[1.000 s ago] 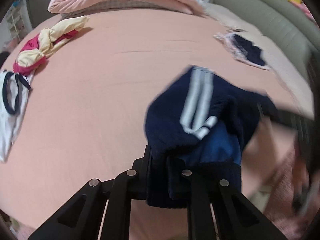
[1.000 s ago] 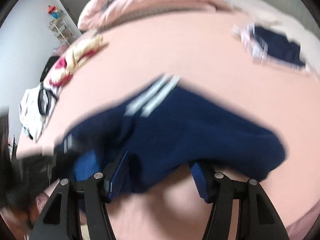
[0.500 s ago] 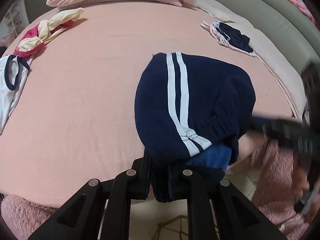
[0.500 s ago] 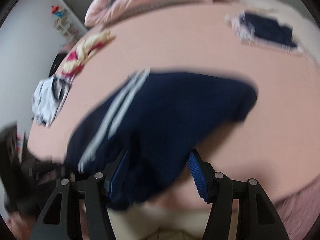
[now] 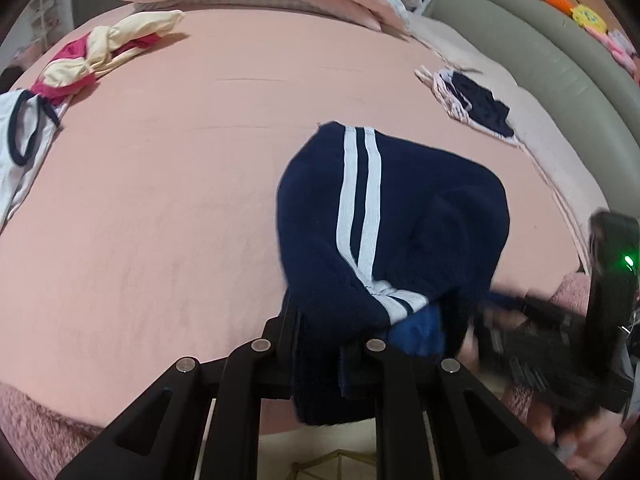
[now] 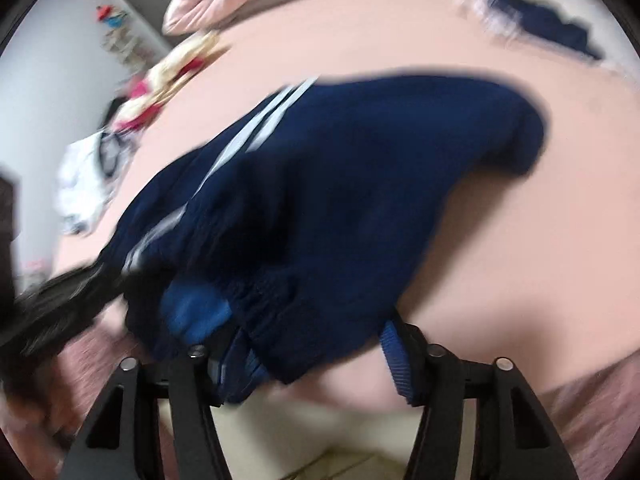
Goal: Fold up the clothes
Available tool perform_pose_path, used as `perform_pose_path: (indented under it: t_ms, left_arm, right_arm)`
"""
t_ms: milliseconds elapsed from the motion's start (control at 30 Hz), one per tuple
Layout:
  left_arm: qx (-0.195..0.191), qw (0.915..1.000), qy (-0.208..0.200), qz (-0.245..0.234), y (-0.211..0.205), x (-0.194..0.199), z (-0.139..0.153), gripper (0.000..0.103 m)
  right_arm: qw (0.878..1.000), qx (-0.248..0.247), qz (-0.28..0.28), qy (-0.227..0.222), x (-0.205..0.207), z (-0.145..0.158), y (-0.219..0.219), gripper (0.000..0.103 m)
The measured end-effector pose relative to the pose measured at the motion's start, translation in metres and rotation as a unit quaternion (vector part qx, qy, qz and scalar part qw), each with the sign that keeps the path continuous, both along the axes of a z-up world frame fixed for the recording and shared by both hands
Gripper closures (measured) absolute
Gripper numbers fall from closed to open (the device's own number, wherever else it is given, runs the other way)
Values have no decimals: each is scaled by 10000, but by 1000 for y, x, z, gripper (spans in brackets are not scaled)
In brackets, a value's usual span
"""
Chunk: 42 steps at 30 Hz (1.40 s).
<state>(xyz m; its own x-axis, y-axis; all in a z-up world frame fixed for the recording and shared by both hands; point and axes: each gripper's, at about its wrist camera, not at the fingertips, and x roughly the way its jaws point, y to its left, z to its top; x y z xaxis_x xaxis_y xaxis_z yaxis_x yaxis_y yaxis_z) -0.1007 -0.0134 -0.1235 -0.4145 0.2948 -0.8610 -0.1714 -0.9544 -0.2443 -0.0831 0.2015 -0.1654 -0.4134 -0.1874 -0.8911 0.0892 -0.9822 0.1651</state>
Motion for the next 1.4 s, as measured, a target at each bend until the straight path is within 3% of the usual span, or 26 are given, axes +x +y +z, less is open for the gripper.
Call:
perform_pose_path:
  t_ms: [100,167,300,367,400,433,533,567,633,700,733,833,967,1000,1033,1067,1133,1200,1267,1333,1400]
  left_arm:
    - [99,9995,308,50,-5,7,22,92]
    - [125,9982,587,71,-5,8,44,93]
    - [501,9855,1587,327,-19,11,123,93]
    - [560,9743,2118,516,-30,17,161,93]
    - [580,9695,2304,601,-36,20,176,93]
    - [590,9670,2385,673,-42,21,184,93]
    - [177,9683,2297,966,-56,19,174,93]
    - [115,9718,2124,1013,-60,16,162,93]
    - [342,9815,1575,1038,-71,13,135,93]
    - [327,9864,1192,1087,-76,15,109,93]
    - [239,9874,1088,1125,-77,18,100,93]
    - [24,9876,827,1333,-81,24,77,92]
    - [-29,9871,594,1489,-91,33,56,92]
    - [90,9873,610,1465,-92,33,56,92]
    - [136,9875,663,1427,-91,33,59,93]
    - [126,9878,729,1374,-90,28,64,93]
    - [82,9882,906,1230,-85,7,79,93]
    - [167,9873,1185,1042,-79,-16,109,93]
    - [135,9792,1847,831,-67,-27,159,93]
    - [86,9641,2557,712,-59,-19,205,93]
    - [55,9542,2908,703,-57,-9,235,92]
  right_arm:
    - [9973,433,-77,585,-14,29,7,73]
    - [9916,707,87,1077,-23,64,5,73]
    - [9655,1107,287,2340,-29,159,5,73]
    - [9523,1092,278,2835,-29,204,-1,65]
    - [9482,1046,257,2990,-28,220,0,56]
    - [9475,1075,228,3003,-27,222,1,50]
    - [9509,1328,151,2793,-26,205,-2,49]
    - [9603,1289,171,2469,-26,184,0,49]
    - [9802,1010,254,1685,-23,139,7,49]
    - [9929,724,334,888,-21,95,13,49]
    - [9946,712,418,631,-18,78,13,49]
    - [9879,1302,841,102,-2,40,-1,49]
    - [9862,413,1237,-1017,11,-3,-5,48]
    - [9852,268,1299,-1084,13,-11,-6,47]
    - [9856,261,1322,-1020,9,-10,-6,53]
    - [9866,302,1316,-914,2,-6,-6,58]
    - [9902,514,1174,-561,-17,13,-1,85]
    - [9918,1003,776,131,-47,55,9,85]
    - [9854,1259,405,1075,-74,125,18,85]
    - [9690,1208,159,2149,-82,210,22,85]
    - [9446,1112,23,3087,-71,277,22,85]
